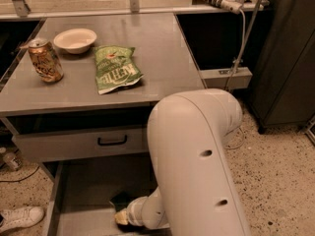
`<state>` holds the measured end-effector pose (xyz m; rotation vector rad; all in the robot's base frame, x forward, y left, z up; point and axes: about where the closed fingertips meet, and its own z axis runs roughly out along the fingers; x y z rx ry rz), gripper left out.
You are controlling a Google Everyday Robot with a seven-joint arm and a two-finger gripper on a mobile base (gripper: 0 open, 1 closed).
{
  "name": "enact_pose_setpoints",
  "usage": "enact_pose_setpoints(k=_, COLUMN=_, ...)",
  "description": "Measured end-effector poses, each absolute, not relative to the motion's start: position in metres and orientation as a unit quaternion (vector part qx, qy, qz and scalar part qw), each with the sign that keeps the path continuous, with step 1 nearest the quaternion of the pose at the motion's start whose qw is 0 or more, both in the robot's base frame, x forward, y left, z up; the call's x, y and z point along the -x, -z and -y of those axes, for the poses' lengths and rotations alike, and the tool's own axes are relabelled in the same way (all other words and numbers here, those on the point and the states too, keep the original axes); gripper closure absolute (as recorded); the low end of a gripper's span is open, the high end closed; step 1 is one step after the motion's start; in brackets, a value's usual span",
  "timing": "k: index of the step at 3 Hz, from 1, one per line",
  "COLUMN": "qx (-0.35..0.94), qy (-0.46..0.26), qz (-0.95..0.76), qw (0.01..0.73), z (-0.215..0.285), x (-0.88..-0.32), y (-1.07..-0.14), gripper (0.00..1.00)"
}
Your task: Pick sponge from middle drawer and place on counter
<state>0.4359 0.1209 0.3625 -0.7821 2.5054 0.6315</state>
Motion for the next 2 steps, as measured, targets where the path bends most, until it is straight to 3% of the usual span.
enact_pose_setpoints(k=2, qx=0.283, qy=-0.228, qz=-0.905, qw=0.219, z=-0.1209, x=-0.4359, y=-0.3624, gripper=0.89)
